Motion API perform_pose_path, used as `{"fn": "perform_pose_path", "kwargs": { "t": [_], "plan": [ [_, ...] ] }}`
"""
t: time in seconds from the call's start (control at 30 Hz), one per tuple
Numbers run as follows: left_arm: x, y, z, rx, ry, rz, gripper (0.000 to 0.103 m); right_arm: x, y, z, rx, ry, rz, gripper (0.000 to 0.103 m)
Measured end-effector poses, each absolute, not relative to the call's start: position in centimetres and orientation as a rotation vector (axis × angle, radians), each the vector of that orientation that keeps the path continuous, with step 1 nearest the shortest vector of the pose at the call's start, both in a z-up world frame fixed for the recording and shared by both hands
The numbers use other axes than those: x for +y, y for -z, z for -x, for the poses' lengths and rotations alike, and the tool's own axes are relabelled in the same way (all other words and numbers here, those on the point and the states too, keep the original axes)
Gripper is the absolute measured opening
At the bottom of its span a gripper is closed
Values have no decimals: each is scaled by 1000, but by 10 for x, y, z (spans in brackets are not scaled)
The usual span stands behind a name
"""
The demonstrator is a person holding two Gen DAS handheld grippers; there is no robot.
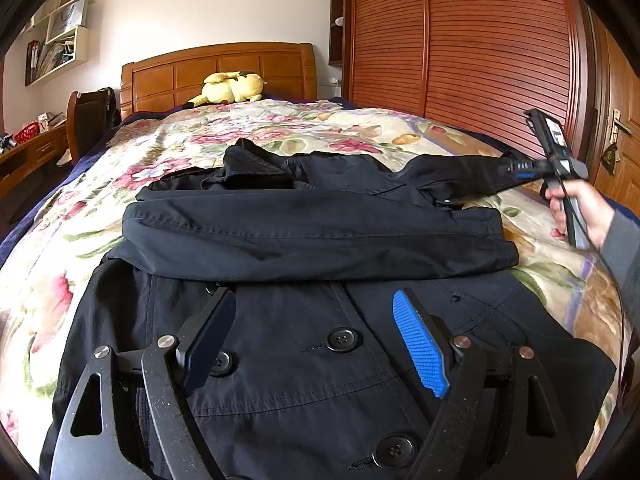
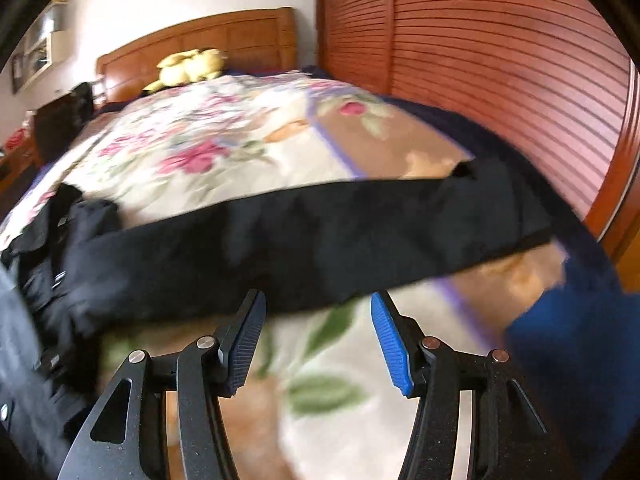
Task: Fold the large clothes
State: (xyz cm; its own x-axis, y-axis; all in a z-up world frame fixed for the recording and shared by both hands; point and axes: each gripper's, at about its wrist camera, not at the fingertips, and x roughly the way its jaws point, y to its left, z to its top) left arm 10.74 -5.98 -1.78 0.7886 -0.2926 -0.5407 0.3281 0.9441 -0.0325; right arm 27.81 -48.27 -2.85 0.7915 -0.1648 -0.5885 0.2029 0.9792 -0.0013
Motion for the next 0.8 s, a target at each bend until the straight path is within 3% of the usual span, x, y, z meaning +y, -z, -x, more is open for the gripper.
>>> {"fn": "perform_pose_path", "kwargs": {
  "t": [0.13,0.37,0.8],
  "plan": [
    [-61,21,-110,587,340,-70,82,-512,7,-296,625,283,-46,57],
    [-67,27,-111,602,339,-94,82,-547,-8,-328,668,368,-3,79],
    [-74,33,-113,625,338,-118,82,-586,33,-379,848,555,-20,77]
  ]
}}
